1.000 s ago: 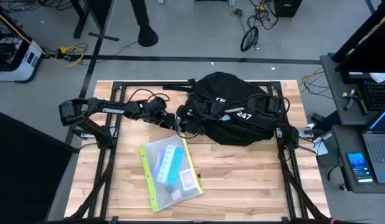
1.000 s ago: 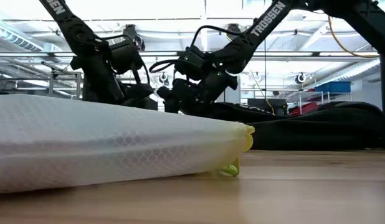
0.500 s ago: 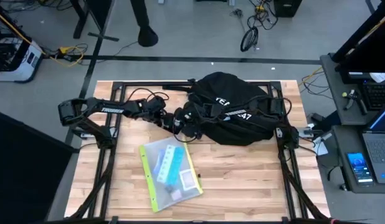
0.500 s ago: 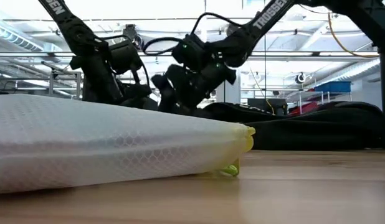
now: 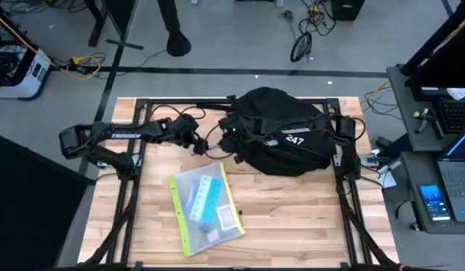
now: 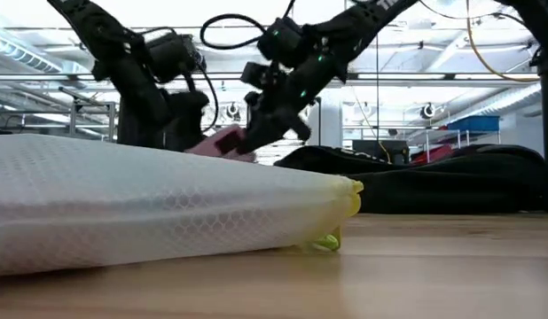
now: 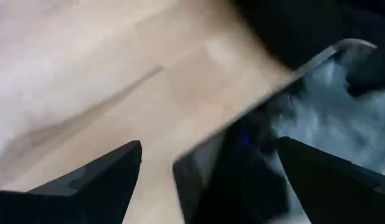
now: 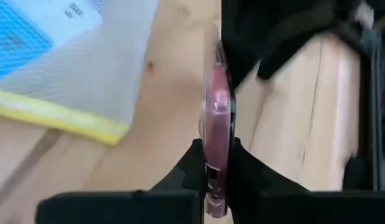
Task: Unpack backpack
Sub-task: Put the cellphone into the black backpack
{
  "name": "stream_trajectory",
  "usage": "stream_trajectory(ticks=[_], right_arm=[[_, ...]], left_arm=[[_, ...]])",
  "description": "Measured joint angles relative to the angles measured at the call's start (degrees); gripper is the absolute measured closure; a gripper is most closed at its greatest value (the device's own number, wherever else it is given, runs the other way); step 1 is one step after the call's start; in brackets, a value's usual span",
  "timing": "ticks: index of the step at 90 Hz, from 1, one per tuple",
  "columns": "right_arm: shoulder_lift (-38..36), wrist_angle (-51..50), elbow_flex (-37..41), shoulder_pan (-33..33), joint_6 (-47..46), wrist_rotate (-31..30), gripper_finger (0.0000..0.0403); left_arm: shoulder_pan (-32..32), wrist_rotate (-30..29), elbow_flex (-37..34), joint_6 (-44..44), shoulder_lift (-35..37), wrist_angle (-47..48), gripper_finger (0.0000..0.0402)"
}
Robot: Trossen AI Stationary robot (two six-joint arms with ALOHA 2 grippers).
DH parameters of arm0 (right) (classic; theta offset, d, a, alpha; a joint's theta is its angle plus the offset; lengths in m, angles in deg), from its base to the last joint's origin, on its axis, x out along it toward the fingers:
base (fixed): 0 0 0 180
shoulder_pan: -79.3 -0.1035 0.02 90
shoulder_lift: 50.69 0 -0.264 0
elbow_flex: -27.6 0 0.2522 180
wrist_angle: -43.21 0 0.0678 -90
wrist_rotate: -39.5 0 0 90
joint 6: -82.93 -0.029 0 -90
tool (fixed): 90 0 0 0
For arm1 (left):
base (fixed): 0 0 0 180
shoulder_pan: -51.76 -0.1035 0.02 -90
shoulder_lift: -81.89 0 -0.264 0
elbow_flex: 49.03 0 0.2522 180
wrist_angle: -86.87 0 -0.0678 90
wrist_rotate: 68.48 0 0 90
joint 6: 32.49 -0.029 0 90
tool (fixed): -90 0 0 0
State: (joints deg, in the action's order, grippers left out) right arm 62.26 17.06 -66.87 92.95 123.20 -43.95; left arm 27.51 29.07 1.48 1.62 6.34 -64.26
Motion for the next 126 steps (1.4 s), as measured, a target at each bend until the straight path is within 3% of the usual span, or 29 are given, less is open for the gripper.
stream_trajectory(ticks=[18, 29, 46, 58, 77, 87, 105, 118, 126], right_arm=[[-8.3, -10.1, 0.0, 0.6, -12.9, -1.9, 0.0385], [-13.4, -21.9, 0.0, 0.6, -19.7, -9.1, 0.0385], [-20.0, -40.9, 0.0, -1.2, -37.6, -19.6, 0.0385], [-20.6, -46.8, 0.0, -3.1, -45.8, -28.4, 0.0385], [-18.3, -47.3, 0.1, -7.1, -53.0, -40.2, 0.0385], [-18.5, -46.6, 0.1, -8.7, -56.3, -42.2, 0.0385], [-15.6, -37.2, 10.5, -8.5, -55.8, -43.7, 0.0385], [-15.1, -27.8, 18.0, -8.9, -57.3, -55.9, 0.0385], [-15.2, -24.6, 20.9, -7.9, -58.8, -58.5, 0.0385]], left_arm=[[-0.3, 1.2, 2.1, -6.8, 7.2, -0.6, 0.004], [-0.2, 2.2, 2.2, -11.8, 10.4, 0.2, 0.004], [-0.3, 1.9, 2.3, -13.7, 11.0, 2.0, 0.004], [-0.5, 1.3, 2.3, -15.1, 10.1, 1.3, 0.004], [-0.5, 1.2, 2.4, -18.6, 10.2, 1.6, 0.004], [-0.4, 1.3, 2.4, -18.8, 10.2, 1.7, 0.004], [-0.5, 1.3, 2.4, -20.0, 10.2, 1.8, 0.004], [-0.5, 1.4, 2.4, -20.0, 10.2, 1.9, 0.004], [-0.5, 2.4, 2.4, -19.9, 10.2, 2.3, 0.004]])
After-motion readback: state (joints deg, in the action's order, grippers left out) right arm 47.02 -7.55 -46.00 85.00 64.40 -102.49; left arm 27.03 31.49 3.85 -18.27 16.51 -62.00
